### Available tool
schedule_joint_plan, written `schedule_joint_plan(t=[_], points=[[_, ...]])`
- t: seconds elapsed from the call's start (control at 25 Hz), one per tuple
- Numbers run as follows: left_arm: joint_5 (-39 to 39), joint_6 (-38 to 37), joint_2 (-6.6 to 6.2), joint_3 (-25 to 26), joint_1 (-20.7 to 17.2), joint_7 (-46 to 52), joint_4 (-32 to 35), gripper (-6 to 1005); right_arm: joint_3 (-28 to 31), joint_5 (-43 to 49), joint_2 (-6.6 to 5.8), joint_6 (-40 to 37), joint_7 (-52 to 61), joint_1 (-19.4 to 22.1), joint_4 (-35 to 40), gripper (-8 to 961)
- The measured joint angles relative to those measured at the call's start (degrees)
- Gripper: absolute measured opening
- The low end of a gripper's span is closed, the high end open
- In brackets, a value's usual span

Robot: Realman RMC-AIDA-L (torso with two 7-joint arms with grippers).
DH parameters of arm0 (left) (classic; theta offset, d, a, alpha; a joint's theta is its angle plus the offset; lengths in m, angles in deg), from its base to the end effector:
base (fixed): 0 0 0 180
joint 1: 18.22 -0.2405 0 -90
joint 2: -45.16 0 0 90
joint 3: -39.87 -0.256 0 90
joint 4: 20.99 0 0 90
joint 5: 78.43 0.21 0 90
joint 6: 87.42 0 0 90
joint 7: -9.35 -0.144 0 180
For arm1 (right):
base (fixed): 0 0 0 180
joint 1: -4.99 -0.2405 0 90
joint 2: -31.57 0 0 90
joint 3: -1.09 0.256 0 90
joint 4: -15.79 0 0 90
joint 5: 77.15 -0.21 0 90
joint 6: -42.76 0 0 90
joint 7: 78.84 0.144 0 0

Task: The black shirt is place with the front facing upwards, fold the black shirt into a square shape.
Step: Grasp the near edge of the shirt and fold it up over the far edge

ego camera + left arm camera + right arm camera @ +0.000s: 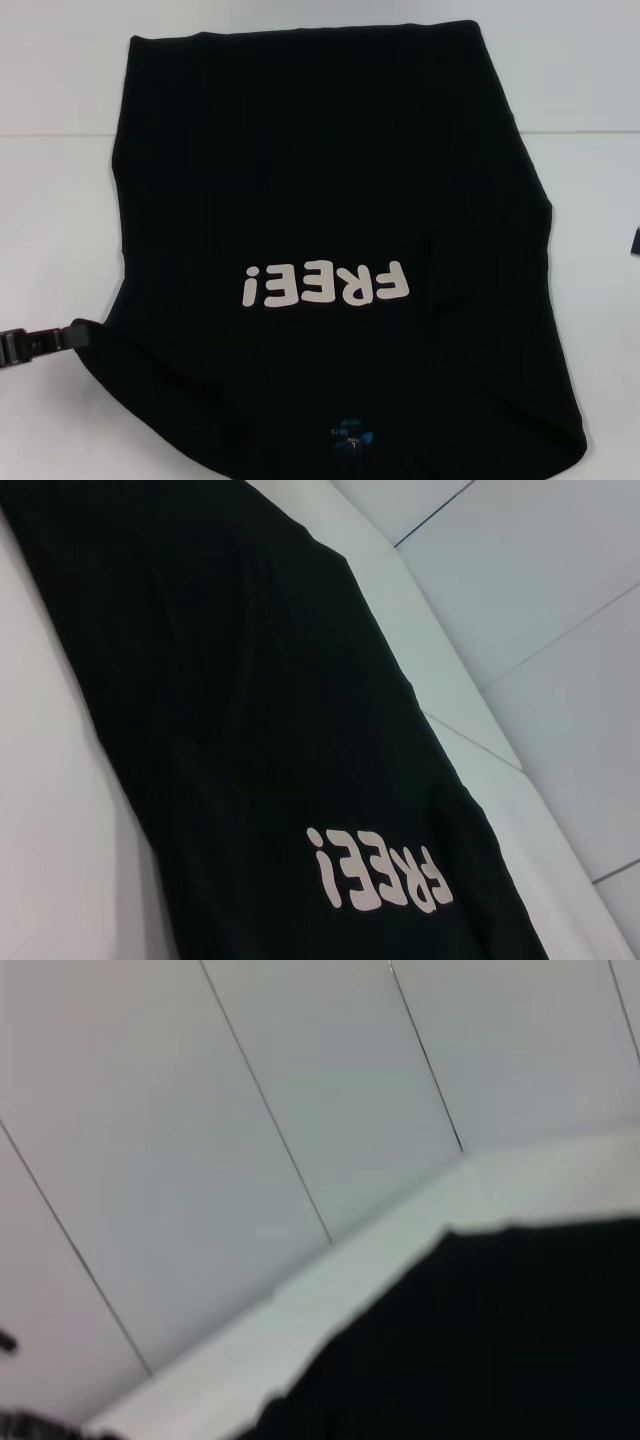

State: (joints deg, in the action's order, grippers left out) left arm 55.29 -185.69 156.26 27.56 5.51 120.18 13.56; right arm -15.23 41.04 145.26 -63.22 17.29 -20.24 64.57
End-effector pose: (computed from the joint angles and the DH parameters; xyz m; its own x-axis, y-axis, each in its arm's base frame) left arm -0.3580 0.2734 0.0755 0.2074 0.8070 0.5530 0.9448 -0.3118 0.1007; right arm 0.3029 0.2986 0.1161 0.5869 -0.4498 -0.6733 -0.6944 -0.7072 -0.1328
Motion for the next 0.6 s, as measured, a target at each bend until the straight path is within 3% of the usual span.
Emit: schedule_joint_plan(t=[0.28,0.6], points=[[0.41,-0.13,-0.12,-0.07,-0.07,-0.18,-0.04,6,-6.08,11.24,1.78,-1.14,12.5,-0.73,13.38,906],[0.57,-0.16,-0.15,-0.5,0.0,-0.26,-0.19,6,-14.55,19.54,2.51,-1.61,19.05,-3.01,15.03,862]])
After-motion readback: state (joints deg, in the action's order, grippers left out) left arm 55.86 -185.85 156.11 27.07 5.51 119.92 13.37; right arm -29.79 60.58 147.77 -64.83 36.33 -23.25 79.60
